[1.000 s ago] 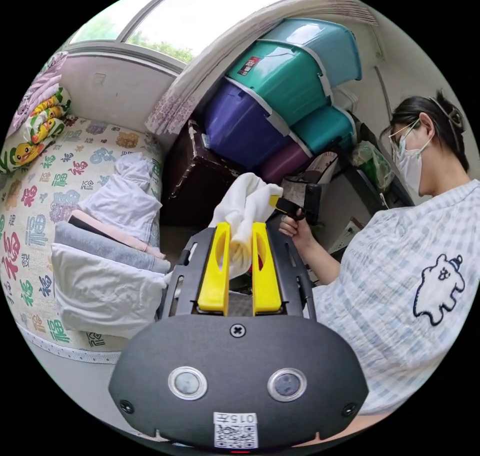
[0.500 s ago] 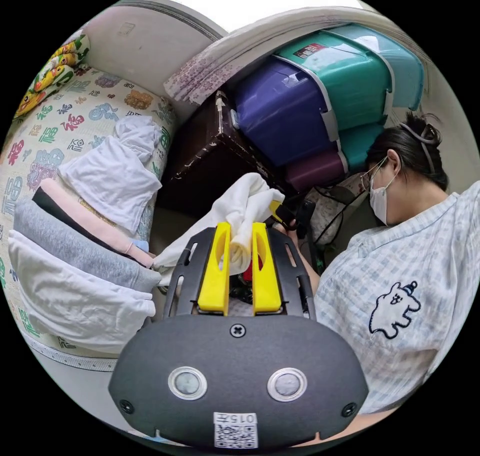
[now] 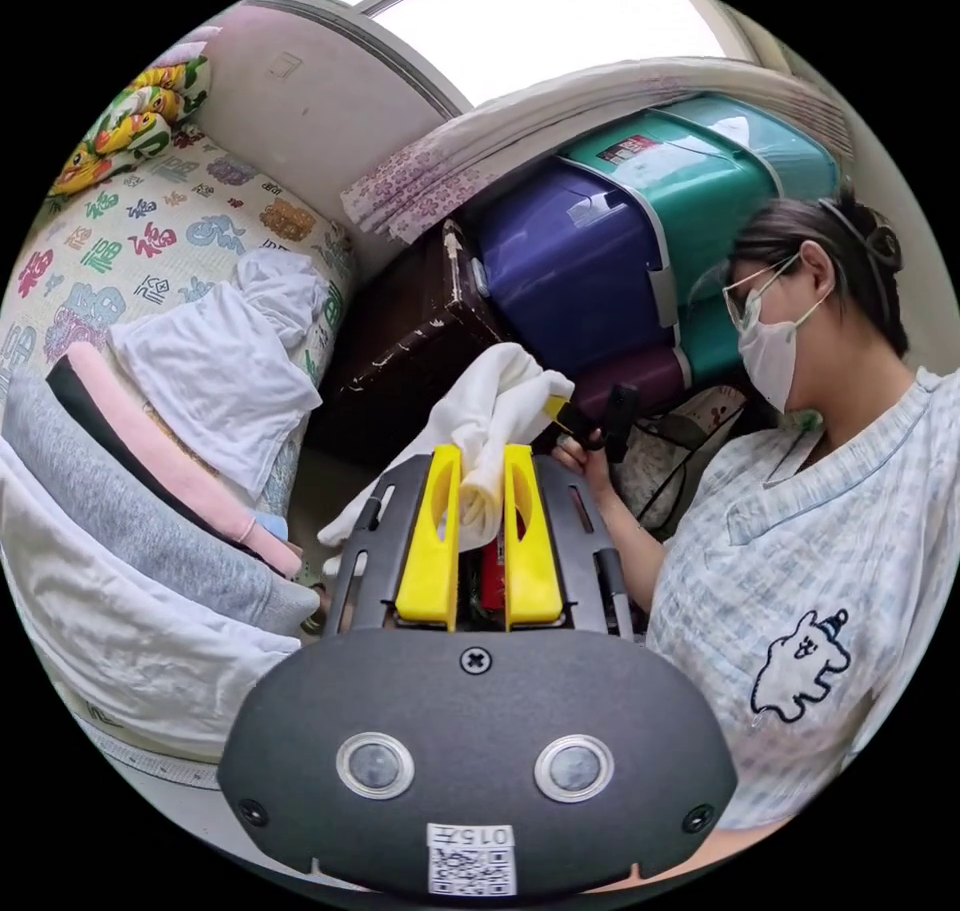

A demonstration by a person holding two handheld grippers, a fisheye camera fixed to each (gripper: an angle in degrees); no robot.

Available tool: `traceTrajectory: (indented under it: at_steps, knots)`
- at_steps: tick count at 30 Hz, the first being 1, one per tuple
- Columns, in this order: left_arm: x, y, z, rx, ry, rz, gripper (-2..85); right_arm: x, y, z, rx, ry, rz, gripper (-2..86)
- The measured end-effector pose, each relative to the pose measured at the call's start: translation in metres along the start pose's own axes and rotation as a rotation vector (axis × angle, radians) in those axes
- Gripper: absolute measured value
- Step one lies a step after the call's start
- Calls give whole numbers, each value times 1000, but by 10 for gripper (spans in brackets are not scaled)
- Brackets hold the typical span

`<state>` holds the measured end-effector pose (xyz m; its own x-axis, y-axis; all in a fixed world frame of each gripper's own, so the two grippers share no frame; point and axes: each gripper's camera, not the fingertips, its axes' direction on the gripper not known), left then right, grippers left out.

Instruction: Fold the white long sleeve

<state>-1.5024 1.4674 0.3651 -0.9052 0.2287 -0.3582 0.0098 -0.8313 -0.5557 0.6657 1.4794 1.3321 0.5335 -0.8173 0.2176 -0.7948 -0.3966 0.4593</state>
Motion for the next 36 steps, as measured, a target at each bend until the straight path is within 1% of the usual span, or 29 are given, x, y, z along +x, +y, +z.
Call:
traceTrajectory:
  at_steps: [4,6,8,9,10,11,12,14,15,17,19,23,24,26,27,28,29,30,31,32,33,35,36]
  knots:
    - [-10,-33,-3,100,-1,12,70,17,-72,34,-102,20,-61,92]
    - [-19,-49,-6,138,-44,-1,70,28,-107,59,-164,28,-79,92]
    - [-38,-76,-10,174,-142,-59,70,40,-152,104,-260,53,-126,92]
    - [-45,-83,-10,182,-162,-86,70,43,-164,118,-287,66,-138,92]
    - [-62,-99,-10,195,-201,-151,70,54,-186,148,-344,99,-128,92]
    - [-81,-115,-7,204,-245,-213,70,69,-209,183,-403,142,-74,93]
    - [-92,-124,-5,205,-274,-246,70,77,-221,203,-435,162,-54,93]
    - [-134,-156,5,210,-413,-355,70,105,-254,286,-528,249,-104,93]
    - [-145,-164,9,207,-445,-378,70,115,-261,308,-549,261,-103,93]
    - [-189,-191,24,168,-531,-462,69,156,-285,385,-622,296,-77,93]
    - [-217,-207,30,157,-534,-531,69,180,-300,430,-678,338,-79,94]
    - [-251,-234,46,69,-625,-551,71,215,-322,499,-763,364,-63,104]
    - [-253,-236,49,55,-642,-546,72,218,-323,505,-768,373,-61,106]
    - [-258,-242,57,18,-730,-545,77,225,-327,521,-748,426,-49,105]
    - [-257,-243,57,17,-758,-548,77,226,-328,523,-736,446,-49,98]
    - [-250,-243,56,43,-829,-538,74,227,-330,527,-710,503,-51,84]
    - [-238,-241,51,120,-874,-517,68,227,-332,528,-679,568,-57,65]
    - [-231,-239,47,168,-869,-501,67,226,-333,528,-660,601,-53,55]
    - [-216,-233,40,261,-822,-461,66,221,-333,526,-624,631,-61,39]
    - [-197,-223,32,347,-772,-413,66,210,-329,521,-579,607,-86,29]
    - [-187,-216,29,388,-754,-389,65,204,-327,517,-556,584,-100,26]
    - [-143,-179,20,531,-721,-309,63,170,-308,501,-459,472,-178,19]
    - [-132,-168,18,561,-719,-299,63,161,-301,497,-441,446,-192,19]
